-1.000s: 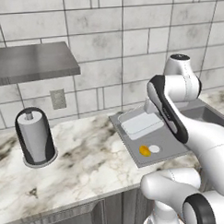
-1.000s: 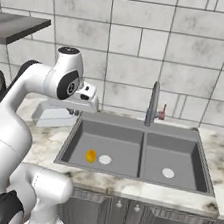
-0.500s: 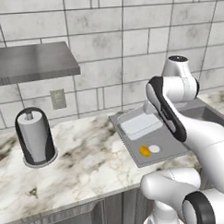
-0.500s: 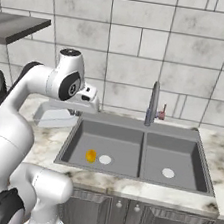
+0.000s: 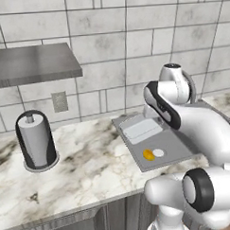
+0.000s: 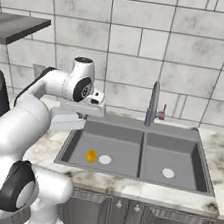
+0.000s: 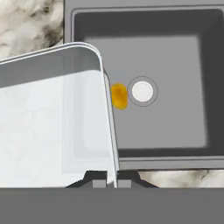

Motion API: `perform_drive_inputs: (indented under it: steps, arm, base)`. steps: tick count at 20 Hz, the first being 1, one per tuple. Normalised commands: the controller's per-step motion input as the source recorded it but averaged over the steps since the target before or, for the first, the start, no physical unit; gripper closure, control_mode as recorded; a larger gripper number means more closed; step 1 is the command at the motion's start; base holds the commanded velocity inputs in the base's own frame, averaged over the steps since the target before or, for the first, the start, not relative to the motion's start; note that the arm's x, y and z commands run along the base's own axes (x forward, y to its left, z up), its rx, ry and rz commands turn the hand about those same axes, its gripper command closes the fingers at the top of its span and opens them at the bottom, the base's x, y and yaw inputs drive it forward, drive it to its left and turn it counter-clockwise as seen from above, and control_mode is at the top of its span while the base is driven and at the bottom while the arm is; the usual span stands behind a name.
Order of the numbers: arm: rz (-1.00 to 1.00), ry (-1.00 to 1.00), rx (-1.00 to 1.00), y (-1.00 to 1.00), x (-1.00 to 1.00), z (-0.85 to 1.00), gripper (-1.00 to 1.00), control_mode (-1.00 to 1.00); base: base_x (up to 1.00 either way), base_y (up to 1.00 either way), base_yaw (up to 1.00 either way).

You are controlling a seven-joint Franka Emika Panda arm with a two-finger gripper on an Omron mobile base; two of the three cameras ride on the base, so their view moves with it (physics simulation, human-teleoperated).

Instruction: Pick the tupperware and strainer and place them in the sink. Then turn on the water.

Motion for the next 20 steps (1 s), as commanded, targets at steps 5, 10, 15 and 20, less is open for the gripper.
perform_drive_inputs:
  steps: [5,10,15,20]
  arm:
    - [0.0,0.07,0.0,-0.47,0.37,-0.45,1.0,-1.0]
    - [0.0,0.0,0.0,-0.22,0.17,-0.53,1.0,-1.0]
    - [0.0,0.0,0.0,-0.07,0.04,-0.34,1.0,-1.0]
    - [-0.02,0.0,0.0,-0.06,0.06,-0.28,1.0,-1.0]
  base:
    - [0.0,0.0,0.0]
    - [0.0,0.0,0.0]
    - [0.0,0.0,0.0]
    - [0.0,0.0,0.0]
